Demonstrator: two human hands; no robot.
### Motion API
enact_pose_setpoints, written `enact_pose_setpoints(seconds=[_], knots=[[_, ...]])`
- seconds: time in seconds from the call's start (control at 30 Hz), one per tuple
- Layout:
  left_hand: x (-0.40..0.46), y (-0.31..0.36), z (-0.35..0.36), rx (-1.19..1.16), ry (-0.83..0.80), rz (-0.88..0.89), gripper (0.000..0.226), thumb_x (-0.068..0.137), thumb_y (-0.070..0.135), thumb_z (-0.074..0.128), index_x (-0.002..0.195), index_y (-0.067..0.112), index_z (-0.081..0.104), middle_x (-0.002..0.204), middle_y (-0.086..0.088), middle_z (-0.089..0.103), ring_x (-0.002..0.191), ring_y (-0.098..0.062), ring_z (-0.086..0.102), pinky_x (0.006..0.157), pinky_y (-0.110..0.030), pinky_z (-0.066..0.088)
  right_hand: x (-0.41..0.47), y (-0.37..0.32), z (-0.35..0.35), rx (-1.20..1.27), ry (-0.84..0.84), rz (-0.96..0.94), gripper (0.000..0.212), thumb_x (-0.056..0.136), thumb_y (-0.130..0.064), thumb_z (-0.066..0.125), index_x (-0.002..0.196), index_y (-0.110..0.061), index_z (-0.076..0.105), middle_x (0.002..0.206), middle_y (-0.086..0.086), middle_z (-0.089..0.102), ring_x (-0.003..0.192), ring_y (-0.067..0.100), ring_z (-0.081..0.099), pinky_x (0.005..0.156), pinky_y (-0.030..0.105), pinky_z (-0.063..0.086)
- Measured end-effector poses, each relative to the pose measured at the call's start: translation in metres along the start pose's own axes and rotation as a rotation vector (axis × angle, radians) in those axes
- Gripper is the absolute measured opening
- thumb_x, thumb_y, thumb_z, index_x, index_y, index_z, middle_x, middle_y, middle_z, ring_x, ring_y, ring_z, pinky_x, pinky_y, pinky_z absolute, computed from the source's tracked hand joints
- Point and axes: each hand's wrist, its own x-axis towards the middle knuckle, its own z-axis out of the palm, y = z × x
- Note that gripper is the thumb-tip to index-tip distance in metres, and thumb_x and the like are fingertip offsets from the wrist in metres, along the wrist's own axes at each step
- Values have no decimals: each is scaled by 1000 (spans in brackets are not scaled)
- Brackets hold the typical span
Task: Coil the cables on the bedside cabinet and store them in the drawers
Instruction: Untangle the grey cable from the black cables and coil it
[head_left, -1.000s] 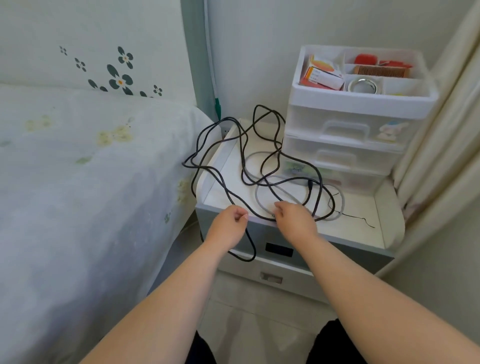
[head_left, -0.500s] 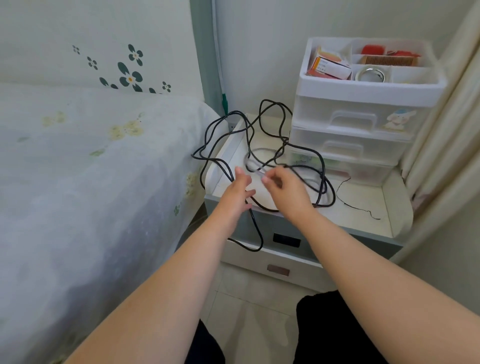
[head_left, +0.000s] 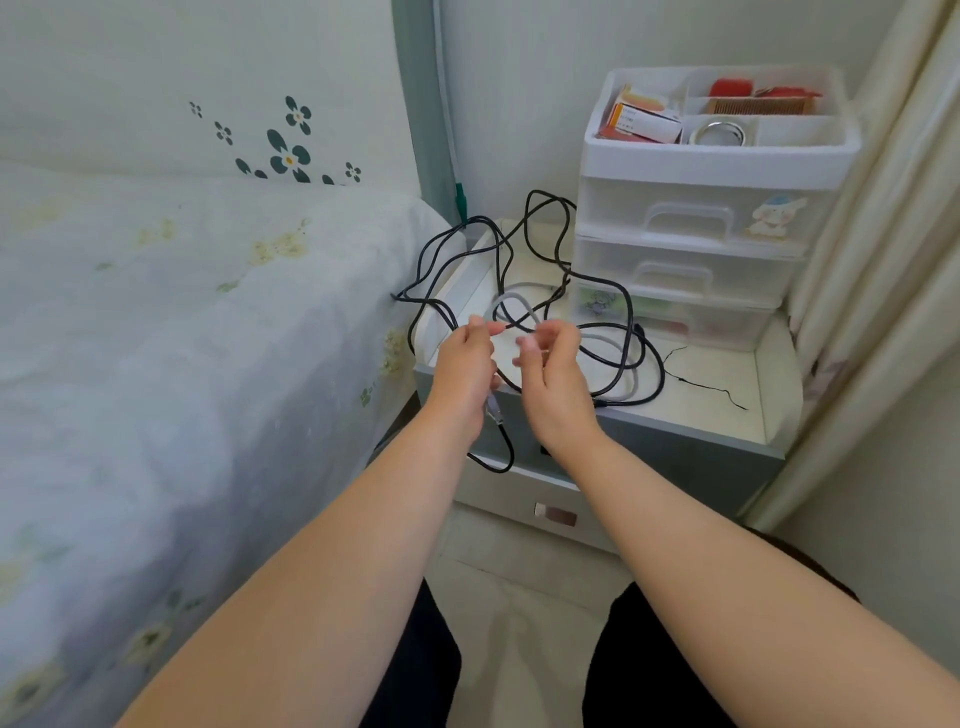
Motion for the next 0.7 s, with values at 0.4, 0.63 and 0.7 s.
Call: enact_pose_setpoints(seconds=[0.4, 0.63, 0.7], knots=[[-2, 13, -21, -43, -454, 114, 36, 102, 21, 40, 67, 15, 46, 52, 5, 28, 41, -7, 19, 39, -19, 15, 48, 38, 15, -194, -122, 392, 51, 95, -38, 47, 139, -15, 34, 140, 11, 46, 121, 29, 50, 89, 34, 40], [21, 25, -50, -570, -38, 146, 32, 99, 17, 37, 67, 18, 41, 49, 7, 19, 40, -8, 12, 38, -23, 9, 71, 44, 20, -567, 60, 365, 43, 87, -29, 63, 119, -5, 47, 126, 15, 49, 116, 32, 49, 93, 42, 45], [31, 25, -56, -594, 61, 144, 34, 100, 21, 37, 66, 18, 40, 48, 7, 19, 39, -8, 12, 37, -22, 10, 72, 44, 18, -619, 65, 317, 40, 87, -23, 62, 120, -5, 47, 130, 16, 48, 119, 32, 49, 91, 42, 47]])
